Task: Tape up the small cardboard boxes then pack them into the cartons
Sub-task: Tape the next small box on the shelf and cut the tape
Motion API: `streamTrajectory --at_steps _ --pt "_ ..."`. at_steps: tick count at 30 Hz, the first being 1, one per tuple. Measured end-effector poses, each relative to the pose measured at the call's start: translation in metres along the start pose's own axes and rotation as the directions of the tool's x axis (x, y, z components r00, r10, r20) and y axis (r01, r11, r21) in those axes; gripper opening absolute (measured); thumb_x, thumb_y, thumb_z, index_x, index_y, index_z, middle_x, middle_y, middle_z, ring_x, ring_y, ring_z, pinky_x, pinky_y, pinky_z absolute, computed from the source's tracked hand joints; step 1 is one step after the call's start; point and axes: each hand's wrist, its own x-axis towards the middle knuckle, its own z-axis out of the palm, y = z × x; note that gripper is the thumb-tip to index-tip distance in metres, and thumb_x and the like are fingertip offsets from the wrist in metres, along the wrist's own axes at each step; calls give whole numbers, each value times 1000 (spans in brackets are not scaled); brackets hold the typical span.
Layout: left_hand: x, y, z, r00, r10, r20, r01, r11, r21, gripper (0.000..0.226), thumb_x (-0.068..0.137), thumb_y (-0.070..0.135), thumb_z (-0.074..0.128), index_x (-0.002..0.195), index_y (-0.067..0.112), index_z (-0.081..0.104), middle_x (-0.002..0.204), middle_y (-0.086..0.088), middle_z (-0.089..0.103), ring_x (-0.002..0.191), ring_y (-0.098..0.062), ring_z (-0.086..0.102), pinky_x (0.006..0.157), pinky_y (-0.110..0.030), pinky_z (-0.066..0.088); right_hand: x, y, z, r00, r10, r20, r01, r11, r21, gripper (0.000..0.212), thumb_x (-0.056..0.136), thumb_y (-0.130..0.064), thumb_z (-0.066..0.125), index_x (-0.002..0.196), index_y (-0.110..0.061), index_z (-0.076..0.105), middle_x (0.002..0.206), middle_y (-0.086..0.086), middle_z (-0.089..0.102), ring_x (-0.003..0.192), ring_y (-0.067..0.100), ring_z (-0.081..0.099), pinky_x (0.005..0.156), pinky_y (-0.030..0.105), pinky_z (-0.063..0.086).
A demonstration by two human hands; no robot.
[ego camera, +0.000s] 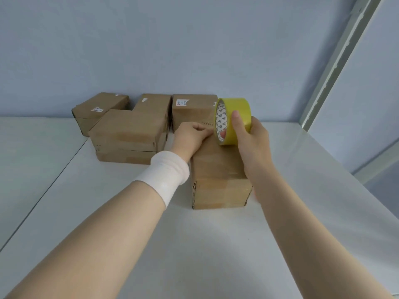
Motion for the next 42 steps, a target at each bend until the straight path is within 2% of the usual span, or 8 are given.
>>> streamTrajectory --at_steps 7,11,15,18,26,34,38,42 --pt "-4 4 2 999 -47 -21 46 997 -64 13 84 25 69 84 12 71 95 -5 70 94 -20 64 86 -32 53 -35 -19 -34 998 -32 55 33 999 -20 29 90 -45 53 77 -22 63 61 -18 69 55 -6 61 51 12 45" --pt "-7 6 6 998 -66 16 67 996 -57 19 83 29 69 93 14 73 90 0 69 81 -13 62 70 -20 48 -58 -20 -59 982 -18 188 8 999 54 31 78 -48 60 87 -19 66 85 -5 74 78 22 67 74 55 53" --pt "-6 6 6 998 -64 2 64 996 -60 15 84 29 69 90 16 73 75 8 64 66 -2 57 49 -6 42 -60 -10 -54 966 -40 257 31 999 40 34 78 -52 63 88 -20 67 83 -9 74 86 8 67 78 28 53" --pt "-9 8 8 997 -76 -2 76 995 -70 12 84 27 68 84 15 71 83 2 67 76 -11 61 62 -16 48 -59 -10 -43 984 -52 170 44 998 52 38 81 -51 53 90 -15 64 68 -12 72 69 -2 66 65 13 50" --pt "-11 7 8 998 -54 -25 52 996 -67 14 84 28 68 84 14 72 92 -4 70 92 -20 65 88 -33 52 -103 -30 -62 999 -31 18 29 995 100 37 81 -50 56 69 -16 63 51 -9 65 45 -1 55 44 9 41" --pt "-15 8 10 999 -11 -30 9 999 -52 18 87 25 64 86 9 72 92 -4 70 90 -20 65 88 -33 52 -144 11 -64 975 195 102 -187 978 -88 25 88 -39 52 80 -18 62 57 -5 69 52 3 60 49 14 43" --pt "-30 15 2 941 318 -118 -273 916 294 27 88 36 60 105 16 67 115 3 63 119 -17 48 103 -27 33 -145 12 -60 978 190 91 -182 979 -90 27 86 -43 52 81 -18 62 57 -9 68 53 3 60 52 21 45" --pt "-74 -5 -22 785 506 358 -617 693 372 67 71 68 56 127 32 52 143 10 39 140 -11 13 111 -31 7 -145 15 -64 979 173 104 -169 984 -47 27 87 -43 52 84 -19 62 59 -9 69 54 3 62 50 16 44"
